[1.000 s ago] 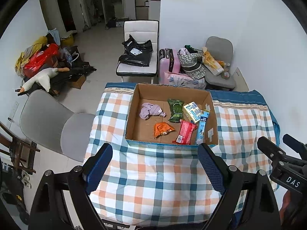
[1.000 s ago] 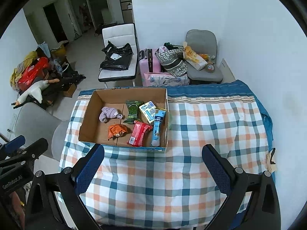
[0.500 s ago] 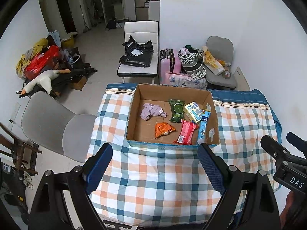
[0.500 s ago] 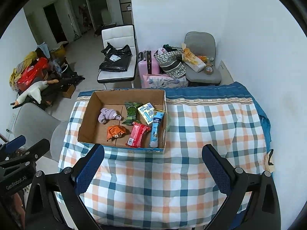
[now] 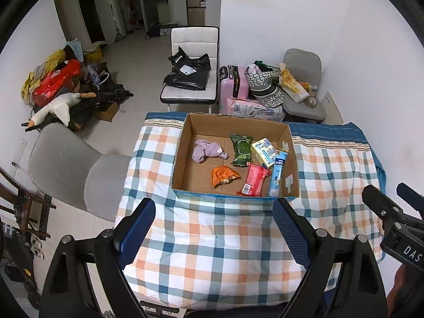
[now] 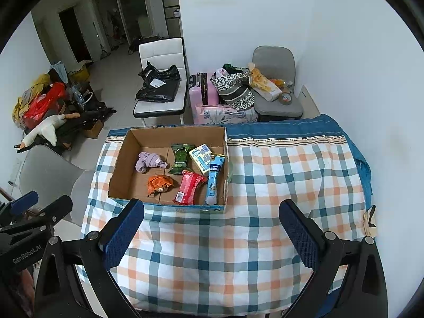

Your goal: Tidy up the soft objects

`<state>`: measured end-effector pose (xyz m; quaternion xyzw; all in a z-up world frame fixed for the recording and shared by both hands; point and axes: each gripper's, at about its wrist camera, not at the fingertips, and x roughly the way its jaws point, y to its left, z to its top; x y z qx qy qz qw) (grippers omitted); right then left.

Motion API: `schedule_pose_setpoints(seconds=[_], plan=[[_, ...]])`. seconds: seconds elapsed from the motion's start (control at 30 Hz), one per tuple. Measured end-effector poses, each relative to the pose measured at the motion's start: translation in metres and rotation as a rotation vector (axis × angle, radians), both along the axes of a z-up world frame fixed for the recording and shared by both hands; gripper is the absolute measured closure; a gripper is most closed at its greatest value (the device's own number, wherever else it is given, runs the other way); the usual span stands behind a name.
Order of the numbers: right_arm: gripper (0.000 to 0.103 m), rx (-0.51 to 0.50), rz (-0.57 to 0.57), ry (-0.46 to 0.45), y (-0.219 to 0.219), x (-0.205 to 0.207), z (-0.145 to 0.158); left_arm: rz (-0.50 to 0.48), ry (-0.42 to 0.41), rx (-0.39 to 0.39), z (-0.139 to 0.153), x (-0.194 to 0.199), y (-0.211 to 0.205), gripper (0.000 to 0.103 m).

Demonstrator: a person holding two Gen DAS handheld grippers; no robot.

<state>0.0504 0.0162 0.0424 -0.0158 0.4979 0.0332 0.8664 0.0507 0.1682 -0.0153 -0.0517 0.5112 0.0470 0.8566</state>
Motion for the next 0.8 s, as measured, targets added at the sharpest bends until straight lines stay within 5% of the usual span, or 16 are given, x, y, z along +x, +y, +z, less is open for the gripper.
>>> schedule_pose_setpoints(seconds=[0.8], plan=[[0.000, 0.000, 0.000, -0.043, 0.005, -0.015, 0.020, -0.004, -0.048, 0.001, 0.023, -0.008, -0.003, 0.012]])
